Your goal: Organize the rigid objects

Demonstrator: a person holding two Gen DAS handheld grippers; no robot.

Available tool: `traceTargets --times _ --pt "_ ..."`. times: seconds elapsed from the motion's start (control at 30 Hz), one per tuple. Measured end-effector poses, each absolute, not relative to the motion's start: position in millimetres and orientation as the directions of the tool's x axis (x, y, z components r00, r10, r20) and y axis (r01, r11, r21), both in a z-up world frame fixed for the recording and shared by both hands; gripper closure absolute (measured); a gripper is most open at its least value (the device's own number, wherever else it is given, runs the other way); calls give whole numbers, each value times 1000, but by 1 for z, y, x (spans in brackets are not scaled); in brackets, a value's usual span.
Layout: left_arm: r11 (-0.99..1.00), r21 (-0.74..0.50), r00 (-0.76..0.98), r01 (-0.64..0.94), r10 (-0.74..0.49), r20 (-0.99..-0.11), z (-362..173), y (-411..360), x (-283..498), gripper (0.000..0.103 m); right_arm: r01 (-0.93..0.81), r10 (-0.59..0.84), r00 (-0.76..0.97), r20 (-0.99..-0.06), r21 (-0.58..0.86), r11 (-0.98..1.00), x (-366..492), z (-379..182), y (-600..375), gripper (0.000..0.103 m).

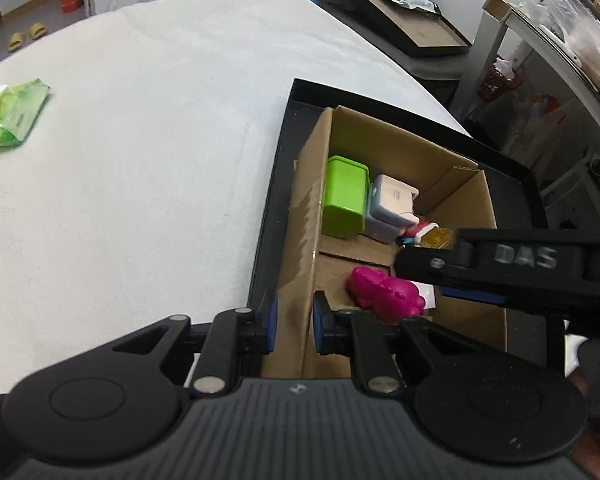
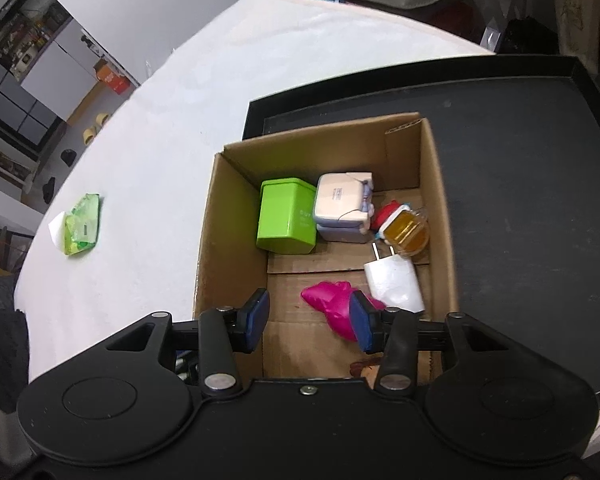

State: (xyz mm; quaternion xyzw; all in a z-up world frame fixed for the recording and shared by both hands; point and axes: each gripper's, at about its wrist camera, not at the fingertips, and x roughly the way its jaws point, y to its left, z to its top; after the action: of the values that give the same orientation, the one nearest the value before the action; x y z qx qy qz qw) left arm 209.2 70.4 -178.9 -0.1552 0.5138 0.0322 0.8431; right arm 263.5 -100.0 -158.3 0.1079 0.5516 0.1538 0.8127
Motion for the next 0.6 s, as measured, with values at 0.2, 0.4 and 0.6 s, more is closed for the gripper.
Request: traceTargets --times 0.2,0.4,0.6 --pt "971 -162 488 -177 -56 -871 -166 56 208 86 -122 366 403 -839 348 930 252 -144 -127 42" --pt "973 -142 480 -183 -37 -876 -154 48 205 73 -101 355 446 -821 348 932 241 -135 -157 31" --pt "978 -84 485 -191 19 -874 -132 42 198 55 -88 335 489 -806 336 938 231 -128 -178 23"
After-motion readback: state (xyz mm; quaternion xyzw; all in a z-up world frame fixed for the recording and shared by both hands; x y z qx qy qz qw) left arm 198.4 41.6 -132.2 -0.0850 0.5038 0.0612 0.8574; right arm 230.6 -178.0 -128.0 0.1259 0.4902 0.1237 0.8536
